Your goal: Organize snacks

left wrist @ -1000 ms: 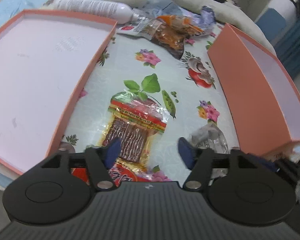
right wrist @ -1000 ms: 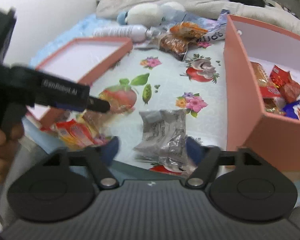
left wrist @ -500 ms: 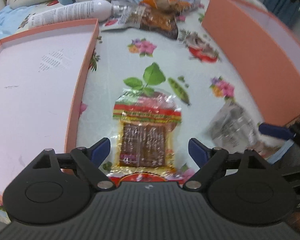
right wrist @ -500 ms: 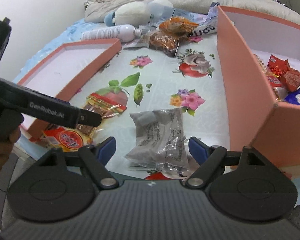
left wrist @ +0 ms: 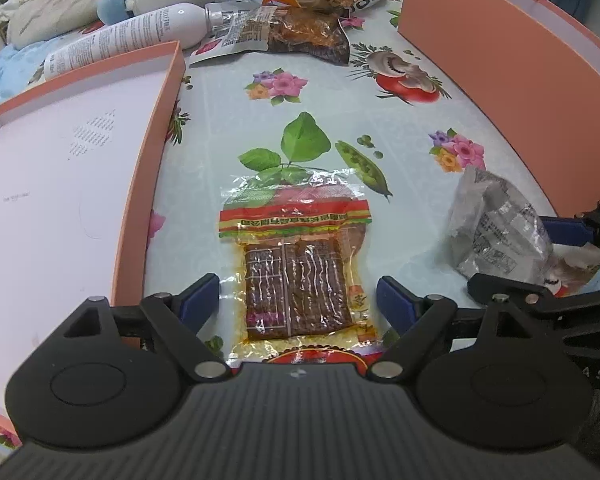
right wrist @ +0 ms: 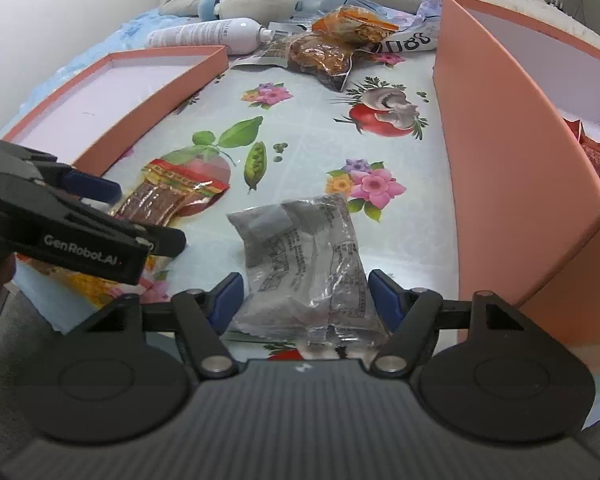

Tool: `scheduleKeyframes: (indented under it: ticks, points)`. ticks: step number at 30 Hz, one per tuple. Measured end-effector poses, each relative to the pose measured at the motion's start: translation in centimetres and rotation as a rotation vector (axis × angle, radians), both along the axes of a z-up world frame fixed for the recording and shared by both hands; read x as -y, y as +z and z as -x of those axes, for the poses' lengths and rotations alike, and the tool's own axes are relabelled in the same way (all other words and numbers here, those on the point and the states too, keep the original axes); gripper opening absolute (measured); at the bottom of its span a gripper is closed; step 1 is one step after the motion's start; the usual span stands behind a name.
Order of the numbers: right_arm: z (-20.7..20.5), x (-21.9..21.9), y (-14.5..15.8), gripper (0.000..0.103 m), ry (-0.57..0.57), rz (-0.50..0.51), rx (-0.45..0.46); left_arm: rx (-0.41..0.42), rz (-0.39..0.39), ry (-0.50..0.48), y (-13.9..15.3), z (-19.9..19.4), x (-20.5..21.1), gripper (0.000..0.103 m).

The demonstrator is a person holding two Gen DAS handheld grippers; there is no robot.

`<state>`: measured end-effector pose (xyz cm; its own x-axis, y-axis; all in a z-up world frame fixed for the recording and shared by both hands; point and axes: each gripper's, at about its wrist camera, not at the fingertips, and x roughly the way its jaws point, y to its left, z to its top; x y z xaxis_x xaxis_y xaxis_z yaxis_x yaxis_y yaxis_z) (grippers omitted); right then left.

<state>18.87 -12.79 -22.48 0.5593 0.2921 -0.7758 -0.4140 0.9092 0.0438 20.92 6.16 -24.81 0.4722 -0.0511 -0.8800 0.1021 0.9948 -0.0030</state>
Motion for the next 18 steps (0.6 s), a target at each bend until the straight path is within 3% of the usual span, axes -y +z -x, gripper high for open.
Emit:
scheduleKeyframes:
  ticks: [7, 11, 18]
  points:
    - [0.2, 0.4, 0.5, 0.06, 0.0, 0.021, 0.001, -0.003, -0.015, 0.015, 0.4, -0.1, 0.9, 0.072]
    - [0.3, 1.1, 1.0, 0.056, -0.01, -0.008, -0.017, 0.01, -0.008, 0.035, 1.2, 0.0, 1.4, 0.055]
    - [0.9, 1.9, 2.1, 0.05, -0.019, -0.033, -0.021, 0.002, 0.044, 0.117, 1.9, 0.5, 1.3, 0.051]
